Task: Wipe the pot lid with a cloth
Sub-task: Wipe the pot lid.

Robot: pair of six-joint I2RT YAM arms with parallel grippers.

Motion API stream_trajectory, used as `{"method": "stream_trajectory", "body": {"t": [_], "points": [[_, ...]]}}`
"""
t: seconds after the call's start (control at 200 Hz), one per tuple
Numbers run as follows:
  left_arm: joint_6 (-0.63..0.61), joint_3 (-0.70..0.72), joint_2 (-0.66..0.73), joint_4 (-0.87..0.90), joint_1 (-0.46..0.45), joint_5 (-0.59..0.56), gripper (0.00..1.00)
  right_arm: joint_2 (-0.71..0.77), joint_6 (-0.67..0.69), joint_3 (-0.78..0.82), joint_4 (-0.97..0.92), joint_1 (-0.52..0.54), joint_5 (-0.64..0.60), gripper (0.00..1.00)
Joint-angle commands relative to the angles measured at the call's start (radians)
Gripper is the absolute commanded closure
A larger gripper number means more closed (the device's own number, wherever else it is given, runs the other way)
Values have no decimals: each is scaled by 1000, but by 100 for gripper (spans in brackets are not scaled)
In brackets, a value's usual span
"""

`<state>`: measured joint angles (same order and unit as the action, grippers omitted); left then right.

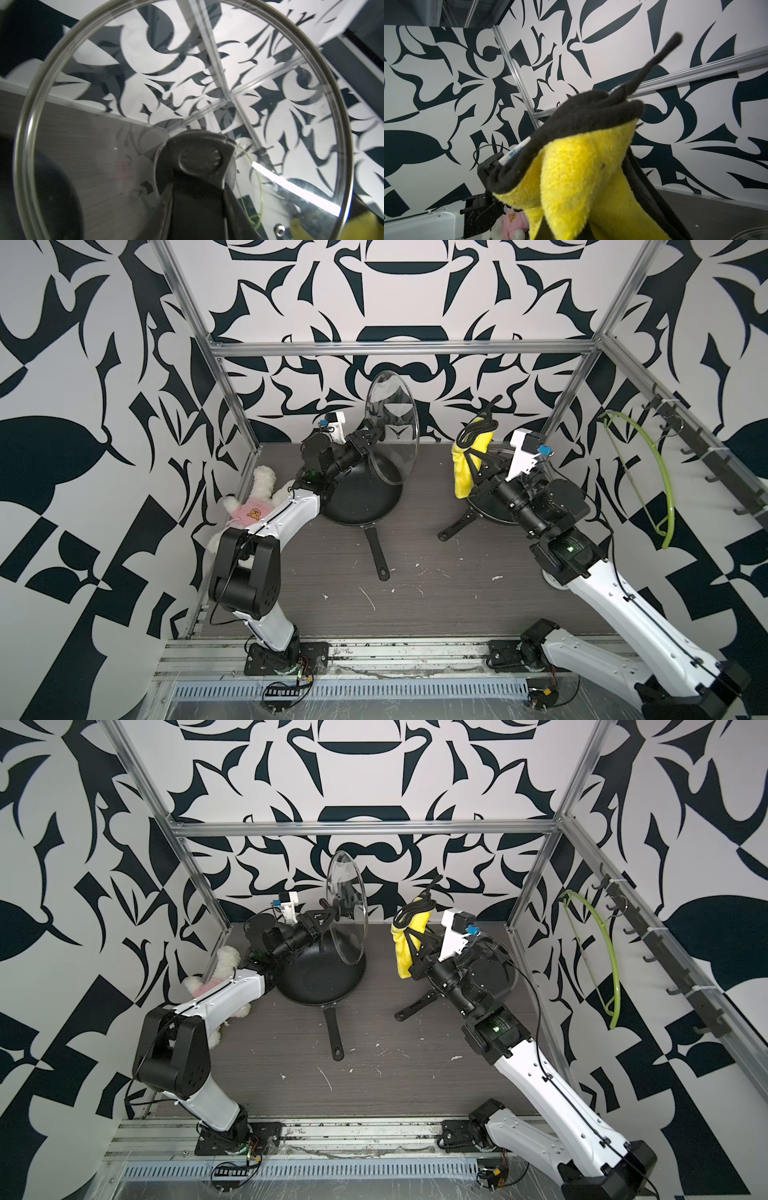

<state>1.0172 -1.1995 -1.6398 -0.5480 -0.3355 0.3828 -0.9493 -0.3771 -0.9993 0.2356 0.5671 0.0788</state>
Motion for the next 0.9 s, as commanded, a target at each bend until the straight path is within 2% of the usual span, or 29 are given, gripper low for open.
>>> {"method": "stream_trajectory", "body": {"t": [0.0, 0.13, 0.205, 0.6, 0.755, 0.895], "points": [[-198, -32, 119, 47, -55, -231, 100, -27, 94, -48, -25, 69, -50, 100], [-187, -68, 132, 220, -134, -455, 100, -104, 201, -94, -71, 181, -187, 100], [-163, -77, 132, 261, -172, -531, 100, -158, 240, -120, -78, 222, -250, 100], [4, -40, 178, 238, -278, -666, 100, -446, 356, -301, -157, 286, -626, 100], [65, -18, 205, 224, -280, -660, 100, -519, 360, -349, -184, 286, -698, 100], [33, -20, 218, 221, -281, -615, 100, -549, 360, -384, -194, 284, -724, 100]]}}
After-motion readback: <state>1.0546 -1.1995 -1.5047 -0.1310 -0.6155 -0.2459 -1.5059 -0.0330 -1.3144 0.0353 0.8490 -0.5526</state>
